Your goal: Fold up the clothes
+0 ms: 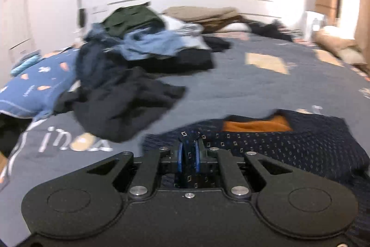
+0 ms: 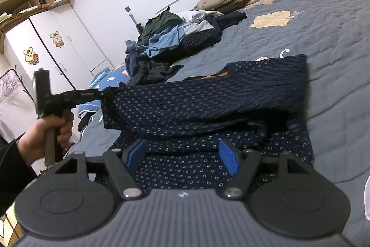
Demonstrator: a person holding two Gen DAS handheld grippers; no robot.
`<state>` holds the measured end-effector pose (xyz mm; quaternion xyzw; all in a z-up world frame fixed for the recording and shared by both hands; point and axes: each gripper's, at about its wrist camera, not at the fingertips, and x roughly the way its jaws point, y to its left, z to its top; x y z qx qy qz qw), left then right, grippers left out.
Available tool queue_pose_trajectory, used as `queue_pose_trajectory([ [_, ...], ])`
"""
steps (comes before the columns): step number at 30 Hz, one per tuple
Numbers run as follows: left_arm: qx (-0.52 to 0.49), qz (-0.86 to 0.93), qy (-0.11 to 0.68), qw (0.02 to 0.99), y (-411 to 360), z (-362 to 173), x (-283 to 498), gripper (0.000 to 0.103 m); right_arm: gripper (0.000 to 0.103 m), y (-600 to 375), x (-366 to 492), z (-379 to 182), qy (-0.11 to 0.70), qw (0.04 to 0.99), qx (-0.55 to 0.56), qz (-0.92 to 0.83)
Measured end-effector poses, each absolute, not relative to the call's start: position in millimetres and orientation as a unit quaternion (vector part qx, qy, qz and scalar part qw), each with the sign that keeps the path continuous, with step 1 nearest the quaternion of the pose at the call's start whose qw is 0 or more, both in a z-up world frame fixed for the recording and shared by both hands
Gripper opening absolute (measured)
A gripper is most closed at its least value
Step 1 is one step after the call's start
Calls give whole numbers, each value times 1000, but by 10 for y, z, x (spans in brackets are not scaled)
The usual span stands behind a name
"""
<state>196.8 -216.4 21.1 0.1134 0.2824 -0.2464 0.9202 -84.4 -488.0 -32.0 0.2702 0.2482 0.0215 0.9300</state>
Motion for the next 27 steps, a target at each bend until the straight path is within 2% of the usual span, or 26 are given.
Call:
queue_pose_trajectory([
  [2,119,-229,316,913,-2136,51,2145,13,70,-4883,-824,-334,252,929,269,22],
  [4,131,-203,346,907,-2148,-138,2249,22,70,-4884,-805,-347,256,929,268,23],
  [6,137,-179,342,912,-2111,-239,2229,27,70,-4882,-787,-363,261,929,261,21],
  [9,89,-175,331,923,-1911,-247,2123,43,70,-4914,-786,-367,263,929,259,9],
  [11,64,-187,328,924,-1827,-189,1983,47,70,-4949,-795,-357,261,930,259,-1],
  [15,40,-222,323,919,-1794,-64,1564,61,70,-5080,-824,-322,261,936,233,-42],
  [21,27,-306,325,894,-2020,-38,789,66,70,-5277,-827,-403,266,946,141,-123],
  [27,0,-334,343,878,-2140,-201,452,70,70,-5223,-717,-576,272,951,32,-147],
])
